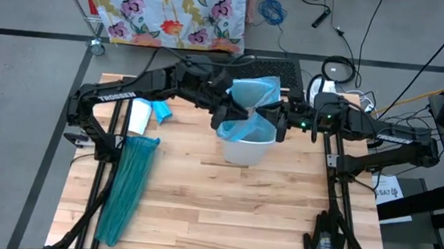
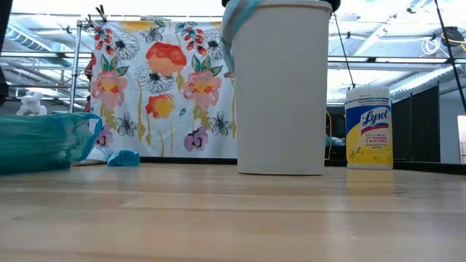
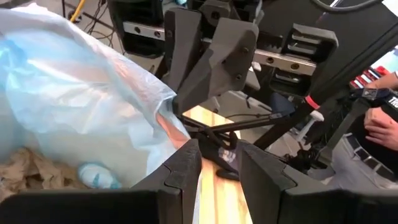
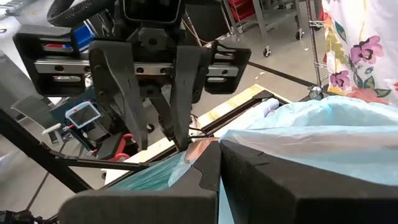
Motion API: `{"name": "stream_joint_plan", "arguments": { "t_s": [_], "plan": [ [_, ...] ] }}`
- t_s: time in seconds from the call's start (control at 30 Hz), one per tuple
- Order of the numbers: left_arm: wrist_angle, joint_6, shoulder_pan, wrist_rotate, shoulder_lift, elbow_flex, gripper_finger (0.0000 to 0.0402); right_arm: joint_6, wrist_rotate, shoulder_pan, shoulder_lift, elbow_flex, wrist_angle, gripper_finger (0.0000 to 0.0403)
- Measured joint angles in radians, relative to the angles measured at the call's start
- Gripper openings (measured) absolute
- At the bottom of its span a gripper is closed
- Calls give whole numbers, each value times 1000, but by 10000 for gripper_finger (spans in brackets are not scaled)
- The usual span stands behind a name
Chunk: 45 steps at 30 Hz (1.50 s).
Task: Place trash/remove bag and relplace
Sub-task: Remove the light blue trash bag from the white trash bin
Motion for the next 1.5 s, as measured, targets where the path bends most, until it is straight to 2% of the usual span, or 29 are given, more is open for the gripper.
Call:
{"name": "stream_joint_plan", "arguments": {
  "t_s": [0.3,0.5,0.73,1.1,1.5],
  "plan": [
    [47,-46,-10,-1,49,0,80,-22,-3,0,-23,0,-5,0],
    [88,-21,-21,-45,47,0,11,-29,-6,0,-35,0,-30,0],
    [110,-20,-19,-56,44,0,3,-31,-53,0,-36,0,-40,0],
    [116,9,-18,-38,44,0,10,-51,-56,1,-44,0,-46,0],
    [135,-27,-5,-17,44,0,95,-44,-76,20,-94,0,-47,0]
  ]
}}
